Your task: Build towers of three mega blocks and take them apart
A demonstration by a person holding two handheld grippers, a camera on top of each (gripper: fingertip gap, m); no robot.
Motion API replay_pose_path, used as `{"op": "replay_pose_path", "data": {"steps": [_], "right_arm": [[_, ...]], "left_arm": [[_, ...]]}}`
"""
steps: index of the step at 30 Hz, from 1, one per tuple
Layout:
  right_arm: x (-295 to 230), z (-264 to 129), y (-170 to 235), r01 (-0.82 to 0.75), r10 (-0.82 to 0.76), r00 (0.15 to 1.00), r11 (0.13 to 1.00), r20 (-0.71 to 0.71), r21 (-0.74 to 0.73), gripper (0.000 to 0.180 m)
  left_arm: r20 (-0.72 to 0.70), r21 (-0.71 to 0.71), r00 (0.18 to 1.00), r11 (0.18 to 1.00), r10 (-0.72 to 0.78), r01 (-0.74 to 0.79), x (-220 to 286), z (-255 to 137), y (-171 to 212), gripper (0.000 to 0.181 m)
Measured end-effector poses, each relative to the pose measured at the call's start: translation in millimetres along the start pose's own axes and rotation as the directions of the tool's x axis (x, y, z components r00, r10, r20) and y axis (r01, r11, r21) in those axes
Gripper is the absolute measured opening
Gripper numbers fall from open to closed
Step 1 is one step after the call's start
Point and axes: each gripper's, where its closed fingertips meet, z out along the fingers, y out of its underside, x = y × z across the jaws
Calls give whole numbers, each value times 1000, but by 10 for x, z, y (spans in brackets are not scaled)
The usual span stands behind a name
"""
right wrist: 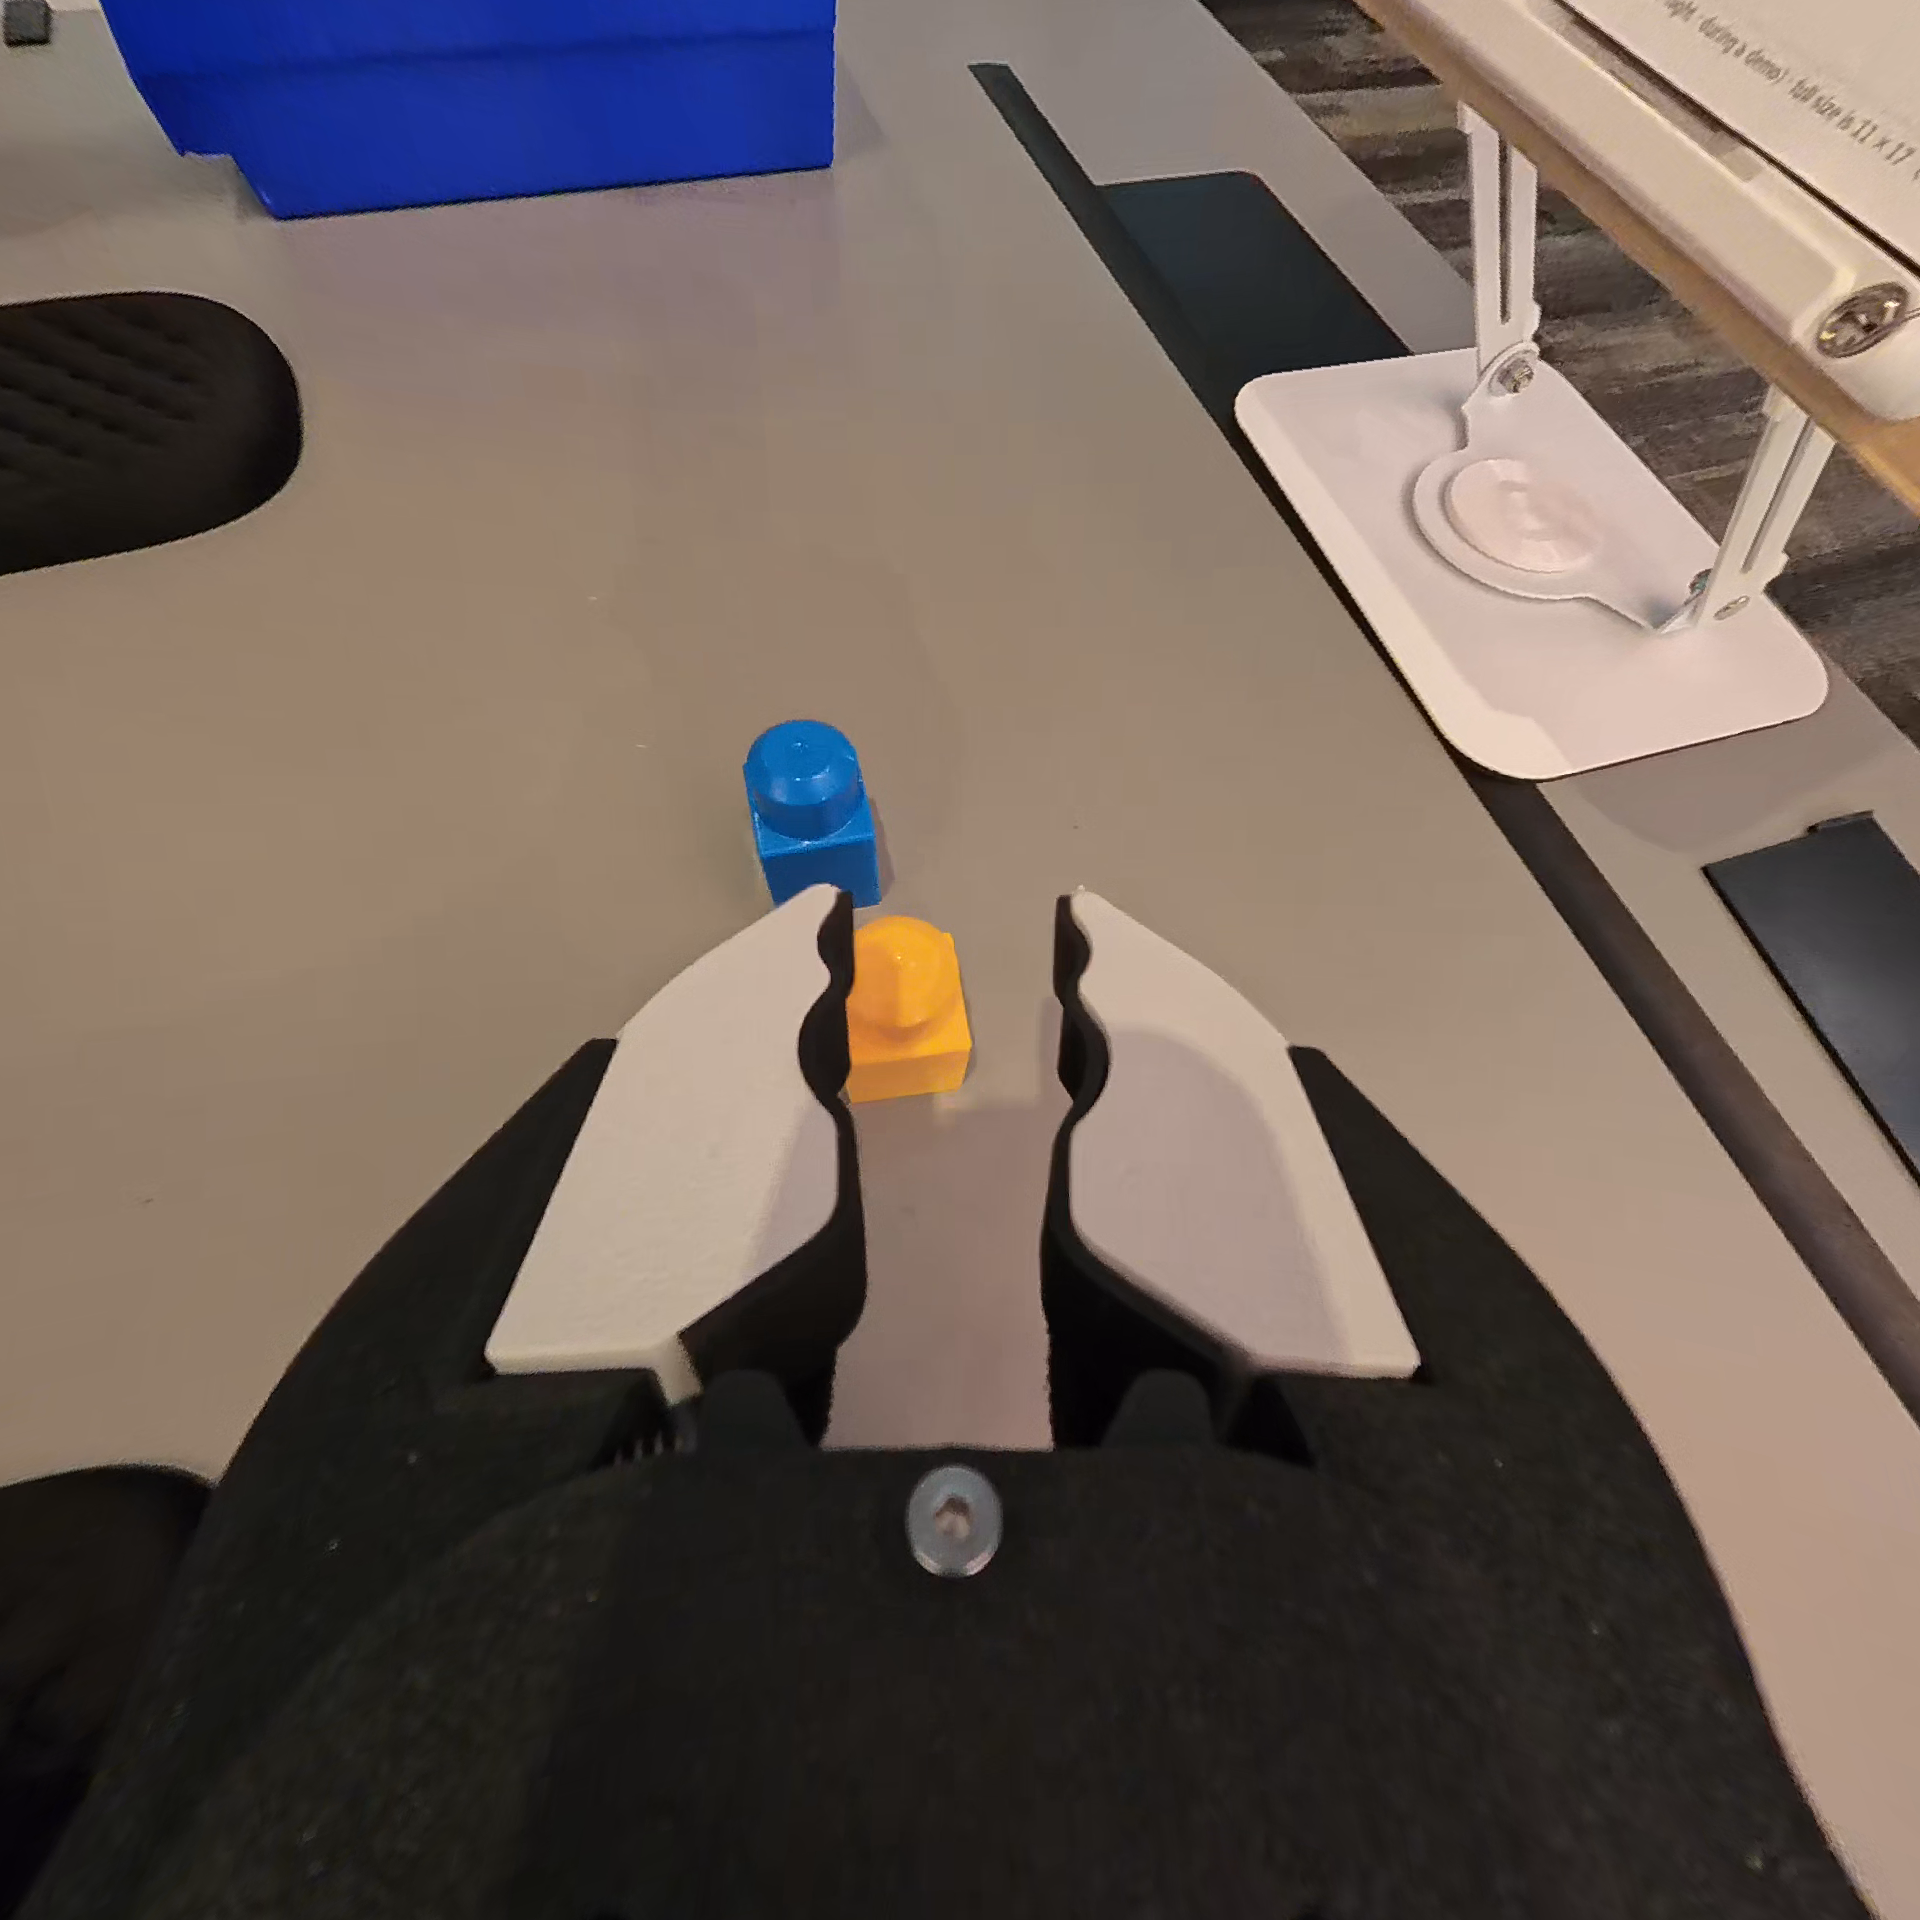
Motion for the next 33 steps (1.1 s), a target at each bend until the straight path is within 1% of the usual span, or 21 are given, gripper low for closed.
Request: {"op": "replay_pose_path", "data": {"steps": [2,4,6,8,13,16,19,22,24,25,28,29,30,33], "right_arm": [[-26,21,-23,2,-2,1000,1000,13,5,36],[-67,47,-57,13,-14,999,1000,30,14,37],[-112,75,-37,9,-9,998,1000,57,3,37],[-148,94,33,-7,9,996,1000,86,-19,38],[-169,111,217,-88,92,986,996,136,-35,47],[-165,118,282,-130,132,979,991,158,-17,49],[-165,151,309,-144,142,976,990,167,1,52],[-170,219,350,-143,142,976,990,164,-10,58],[-167,272,426,-132,137,979,990,153,-46,59],[-166,298,457,-130,138,979,990,152,-62,59],[-172,384,515,-121,135,979,988,155,-96,56],[-170,410,543,-109,126,981,987,150,-116,51],[-169,426,569,-95,115,982,986,149,-136,36],[-173,398,457,-118,134,979,987,151,-110,36]], "left_arm": [[-190,151,978,987,88,-60,737,35,-116,39],[-323,260,938,965,129,-43,1302,86,-105,39],[-462,311,878,950,125,29,1730,159,-42,38],[-544,315,830,946,119,71,1969,281,44,38],[-603,306,788,948,123,86,2122,619,140,38],[-646,293,756,948,102,122,2167,717,41,38],[-706,310,699,938,116,156,2237,730,-110,38],[-723,315,678,937,132,154,2263,816,-198,38],[-733,319,664,937,149,142,2286,853,-216,37],[-727,312,670,941,149,129,2279,886,-208,37],[-701,330,689,941,186,82,2238,932,-156,37],[-703,332,684,940,192,78,2225,931,-134,37],[-706,331,682,941,194,76,2207,935,-113,37],[-734,314,645,948,214,44,2227,961,5,37]]}}
